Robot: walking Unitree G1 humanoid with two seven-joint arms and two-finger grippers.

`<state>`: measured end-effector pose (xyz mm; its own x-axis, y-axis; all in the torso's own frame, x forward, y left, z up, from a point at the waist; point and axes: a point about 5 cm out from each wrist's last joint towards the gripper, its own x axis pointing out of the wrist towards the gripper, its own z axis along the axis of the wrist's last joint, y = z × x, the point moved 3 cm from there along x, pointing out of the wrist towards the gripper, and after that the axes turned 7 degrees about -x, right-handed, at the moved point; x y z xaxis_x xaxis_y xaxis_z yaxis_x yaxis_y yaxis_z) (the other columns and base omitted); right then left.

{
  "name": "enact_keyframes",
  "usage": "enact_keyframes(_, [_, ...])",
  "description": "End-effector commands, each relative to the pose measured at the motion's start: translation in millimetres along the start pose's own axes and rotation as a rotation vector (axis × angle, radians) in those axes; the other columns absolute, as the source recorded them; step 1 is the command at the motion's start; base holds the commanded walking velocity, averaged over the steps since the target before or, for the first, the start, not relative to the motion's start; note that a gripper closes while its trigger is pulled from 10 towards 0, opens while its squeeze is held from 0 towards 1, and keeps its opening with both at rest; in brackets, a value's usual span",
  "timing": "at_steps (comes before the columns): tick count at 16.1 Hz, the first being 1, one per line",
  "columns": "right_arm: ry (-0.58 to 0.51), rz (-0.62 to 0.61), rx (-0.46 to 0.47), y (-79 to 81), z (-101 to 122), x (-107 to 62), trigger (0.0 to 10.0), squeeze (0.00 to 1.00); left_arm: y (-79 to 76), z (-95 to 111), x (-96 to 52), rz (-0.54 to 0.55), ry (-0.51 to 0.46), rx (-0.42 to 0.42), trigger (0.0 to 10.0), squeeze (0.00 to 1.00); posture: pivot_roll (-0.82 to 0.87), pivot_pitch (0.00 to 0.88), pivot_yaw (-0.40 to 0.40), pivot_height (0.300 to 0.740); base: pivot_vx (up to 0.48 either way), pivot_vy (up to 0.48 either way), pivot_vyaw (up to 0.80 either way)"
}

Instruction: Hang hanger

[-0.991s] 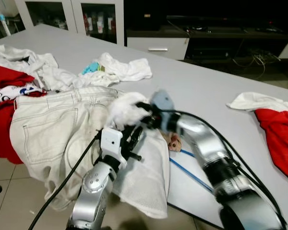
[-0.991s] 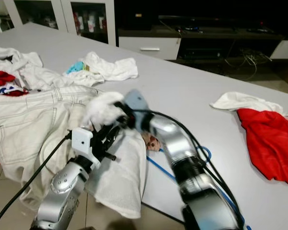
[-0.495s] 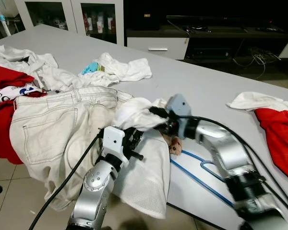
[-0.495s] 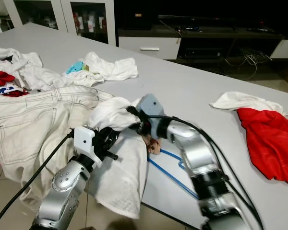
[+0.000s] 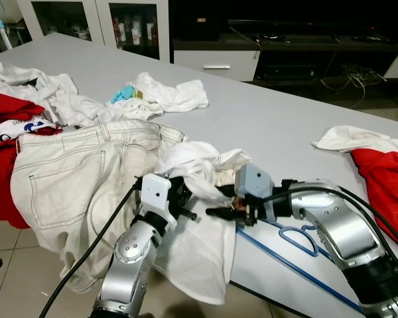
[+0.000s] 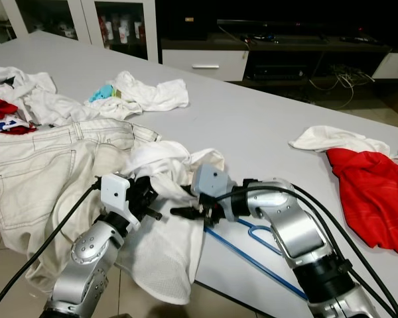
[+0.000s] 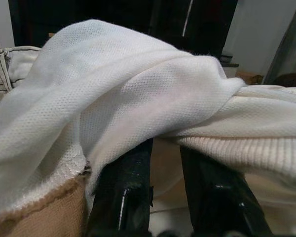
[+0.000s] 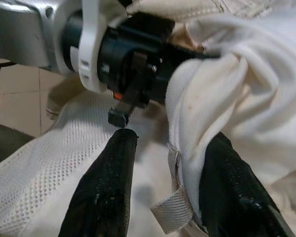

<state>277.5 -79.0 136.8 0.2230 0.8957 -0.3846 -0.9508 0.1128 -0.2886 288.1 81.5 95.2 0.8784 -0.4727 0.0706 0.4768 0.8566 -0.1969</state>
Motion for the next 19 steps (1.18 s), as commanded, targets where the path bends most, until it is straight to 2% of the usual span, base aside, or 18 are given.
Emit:
enact_keyframes(1, [-0.022,0.003,-0.015,-2.3,8,-2.9,10.0,0.0,-1.0,0,1.3,-0.002,0.0,0.001,10.0,0.0,-0.03,0.0,-0.032,0.74,0.0,0.0,0.0])
enact_keyframes(2, [-0.033,-0.001,-0.01,-3.5,10,-3.5,10.0,0.0,-1.1,0,1.3,-0.002,0.0,0.001,10.0,0.0,-0.03,0.0,-0.033,0.74,0.0,0.0,0.0])
enact_keyframes(5, [-0.141,-0.115,0.079,-22.8,23,-16.6,10.0,0.0,-1.8,0,0.9,0.0,-0.001,-0.001,10.0,0.0,-0.03,0.0,-0.037,0.74,0.0,0.0,0.0])
enact_keyframes(7, [-0.164,-0.226,0.149,-34.0,18,-29.4,10.0,0.0,-1.4,0,1.0,0.003,-0.002,-0.002,10.0,0.0,-0.03,0.0,-0.037,0.74,0.0,0.0,0.0])
enact_keyframes(8, [-0.164,-0.256,0.166,-34.7,14,-35.1,10.0,0.0,-1.3,0,1.0,0.003,-0.003,-0.002,10.0,0.0,-0.03,0.0,-0.036,0.74,0.0,0.0,0.0])
enact_keyframes(9, [-0.159,-0.265,0.181,-32.4,11,-40.5,7.3,0.0,-1.3,0,0.9,0.002,-0.002,-0.003,10.0,0.0,-0.03,0.0,-0.034,0.74,0.0,0.0,0.0])
enact_keyframes(10, [-0.156,-0.266,0.186,-31.2,9,-42.5,7.3,0.0,-1.3,0,1.0,0.002,-0.002,-0.003,10.0,0.0,-0.03,0.0,-0.034,0.74,0.0,0.0,0.0])
enact_keyframes(11, [-0.145,-0.258,0.202,-26.4,5,-49.5,1.2,0.0,-1.6,0,1.8,-0.002,-0.002,-0.003,10.0,0.0,-0.04,0.0,-0.029,0.74,0.0,0.0,0.0])
enact_keyframes(12, [-0.133,-0.22,0.215,-18.2,3,-56.1,0.0,0.0,-1.9,1,2.8,-0.005,-0.003,-0.002,10.0,0.0,-0.05,0.0,-0.028,0.74,0.0,0.0,0.0])
enact_keyframes(13, [-0.121,-0.17,0.21,-8.5,2,-60.5,1.8,0.0,-1.8,1,3.5,-0.007,-0.004,-0.001,10.0,0.0,-0.05,0.0,-0.028,0.74,0.0,0.0,0.0])
enact_keyframes(14, [-0.107,-0.143,0.204,-2.0,1,-63.1,5.1,0.0,-1.3,2,3.8,-0.007,-0.006,0.001,10.0,0.0,-0.05,0.0,-0.028,0.74,0.0,0.0,0.0])
enact_keyframes(16, [-0.09,-0.111,0.21,6.5,-1,-62.3,10.0,0.0,-0.7,4,4.3,-0.005,-0.016,0.005,10.0,0.0,-0.05,0.0,-0.028,0.74,0.0,0.0,0.0])
enact_keyframes(19, [-0.059,-0.046,0.219,19.9,-5,-53.1,10.0,0.0,1.8,15,7.5,-0.026,-0.035,0.031,10.0,0.0,-0.03,0.0,-0.036,0.74,0.0,0.0,0.0])
